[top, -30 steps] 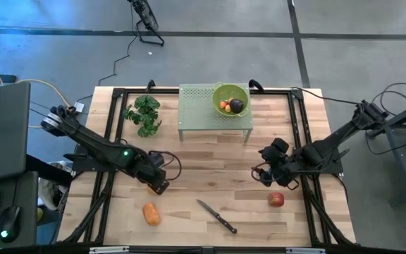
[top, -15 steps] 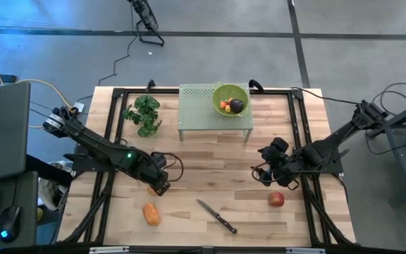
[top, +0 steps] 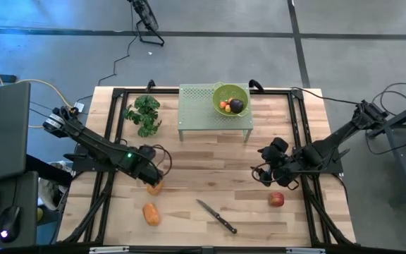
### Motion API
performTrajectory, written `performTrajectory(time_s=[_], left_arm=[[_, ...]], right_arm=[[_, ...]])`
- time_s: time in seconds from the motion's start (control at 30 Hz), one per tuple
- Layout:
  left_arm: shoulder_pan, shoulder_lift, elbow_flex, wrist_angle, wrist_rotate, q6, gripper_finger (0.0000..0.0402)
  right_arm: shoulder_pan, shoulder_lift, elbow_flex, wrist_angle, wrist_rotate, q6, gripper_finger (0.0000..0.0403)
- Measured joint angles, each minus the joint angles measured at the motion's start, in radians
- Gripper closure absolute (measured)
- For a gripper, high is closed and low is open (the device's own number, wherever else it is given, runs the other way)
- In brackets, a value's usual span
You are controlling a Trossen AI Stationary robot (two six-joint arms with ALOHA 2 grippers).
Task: Pick & Place Fruit
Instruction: Put the top potato into the green strainer bowl on the top shelf
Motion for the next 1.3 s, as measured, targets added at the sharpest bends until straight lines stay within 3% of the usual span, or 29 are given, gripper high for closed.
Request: performTrajectory(time_s=[0.37,0.7,0.83,1.3], left_arm=[[-0.015,0.000,0.000,0.172,-0.009,0.045,0.0160],[-0.070,0.000,0.000,0.274,-0.046,-0.077,0.0160],[-0.093,0.018,0.000,0.281,-0.080,-0.084,0.0160],[-0.091,0.152,0.000,0.287,-0.021,-0.066,0.0160]], right_arm=[[0.000,0.000,0.000,0.000,0.000,-0.019,0.0047],[0.000,0.000,0.000,0.000,0.000,-0.019,0.0047],[0.000,0.000,0.000,0.003,0.000,-0.018,0.0047],[0.000,0.000,0.001,0.025,-0.015,-0.018,0.0047]])
